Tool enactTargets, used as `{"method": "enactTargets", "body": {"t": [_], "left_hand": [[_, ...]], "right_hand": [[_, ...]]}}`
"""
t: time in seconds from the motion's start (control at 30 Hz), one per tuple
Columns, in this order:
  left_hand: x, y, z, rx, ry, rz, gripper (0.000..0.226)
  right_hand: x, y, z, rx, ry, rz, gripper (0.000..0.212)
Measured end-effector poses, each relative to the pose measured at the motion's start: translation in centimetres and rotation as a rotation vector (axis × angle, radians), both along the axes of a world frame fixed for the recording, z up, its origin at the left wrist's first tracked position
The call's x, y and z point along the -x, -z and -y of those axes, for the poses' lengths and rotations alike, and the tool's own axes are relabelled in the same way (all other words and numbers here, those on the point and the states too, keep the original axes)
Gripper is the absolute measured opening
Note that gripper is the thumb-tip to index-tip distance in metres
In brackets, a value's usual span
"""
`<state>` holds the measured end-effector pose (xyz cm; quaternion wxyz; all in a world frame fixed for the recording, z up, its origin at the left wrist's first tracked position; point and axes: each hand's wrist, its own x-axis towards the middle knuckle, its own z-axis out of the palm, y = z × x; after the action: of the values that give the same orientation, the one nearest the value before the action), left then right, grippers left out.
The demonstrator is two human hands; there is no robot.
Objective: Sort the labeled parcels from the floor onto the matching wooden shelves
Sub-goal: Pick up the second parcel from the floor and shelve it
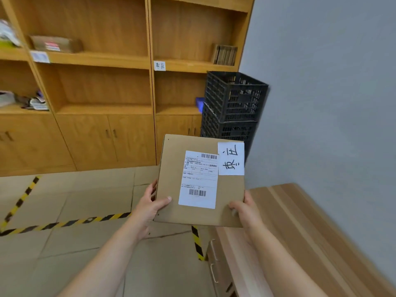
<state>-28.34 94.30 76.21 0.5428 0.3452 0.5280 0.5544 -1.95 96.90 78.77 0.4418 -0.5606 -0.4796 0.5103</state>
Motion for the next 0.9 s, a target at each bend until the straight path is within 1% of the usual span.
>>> {"method": "enactTargets", "body": {"t": [0.1, 0.23, 0.47, 0.53, 0.67, 0.9], "left_hand": [[4.6, -0.5, -1.9, -0.03, -0.041, -0.009, 0.07], [9.4, -0.8, -4.6, -0.036, -0.085, -0.011, 0.069], [14.4, -0.8, -10.2, -0.051, -0.088, -0.017, 0.061], [15.4, -0.7, -12.5, -0.056, -0.089, -0.012, 0.064], [17.0, -0.2, -17.8, -0.055, -0.113, -0.005, 0.074], [19.5, -1.0, -30.1, -0.067, -0.155, -0.024, 0.073]], "right_hand": [[5.0, -0.3, -2.9, -0.014, -0.04, 0.008, 0.055], [10.3, -0.7, -5.8, -0.025, -0.052, -0.017, 0.055], [15.4, -1.2, -11.6, -0.03, -0.079, -0.018, 0.06], [16.3, -1.1, -14.1, -0.024, -0.086, -0.024, 0.064], [18.0, -0.1, -20.2, -0.019, -0.103, -0.032, 0.063], [21.0, -0.1, -34.2, -0.002, -0.154, -0.037, 0.065]]}}
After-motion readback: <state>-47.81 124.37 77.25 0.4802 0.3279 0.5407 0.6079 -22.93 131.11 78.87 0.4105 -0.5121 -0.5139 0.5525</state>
